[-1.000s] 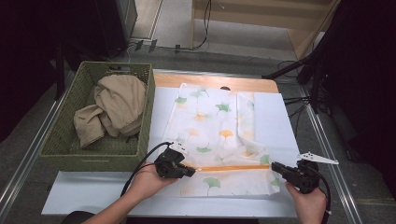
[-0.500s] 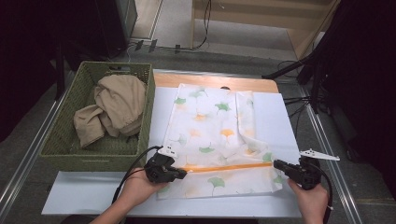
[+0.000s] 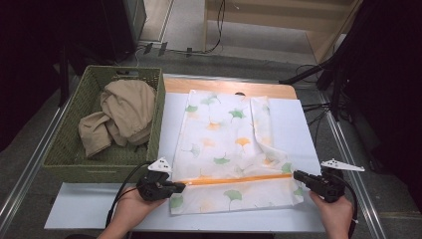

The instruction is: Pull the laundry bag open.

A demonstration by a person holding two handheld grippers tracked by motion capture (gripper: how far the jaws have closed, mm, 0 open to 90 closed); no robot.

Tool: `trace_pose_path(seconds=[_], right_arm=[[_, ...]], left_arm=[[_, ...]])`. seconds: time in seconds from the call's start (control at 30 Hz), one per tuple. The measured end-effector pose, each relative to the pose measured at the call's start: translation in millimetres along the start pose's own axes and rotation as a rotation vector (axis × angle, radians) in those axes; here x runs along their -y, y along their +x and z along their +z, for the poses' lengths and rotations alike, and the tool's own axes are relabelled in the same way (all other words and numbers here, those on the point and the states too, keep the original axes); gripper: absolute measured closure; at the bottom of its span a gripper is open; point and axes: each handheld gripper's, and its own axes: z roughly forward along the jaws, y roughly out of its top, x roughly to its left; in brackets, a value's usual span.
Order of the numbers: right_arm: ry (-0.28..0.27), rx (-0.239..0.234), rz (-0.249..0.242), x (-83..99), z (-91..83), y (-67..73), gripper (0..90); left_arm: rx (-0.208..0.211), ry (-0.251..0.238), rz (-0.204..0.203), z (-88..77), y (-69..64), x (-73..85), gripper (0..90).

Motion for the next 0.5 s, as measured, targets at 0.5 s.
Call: trace_pose_path(seconds=[0.5], right_arm=[[-0.008, 0.025, -0.01, -5.2, 3.4, -6.6, 85.4]], left_arm=[[-0.063, -0.029, -0.034, -20.5, 4.3, 17.2, 90.0]])
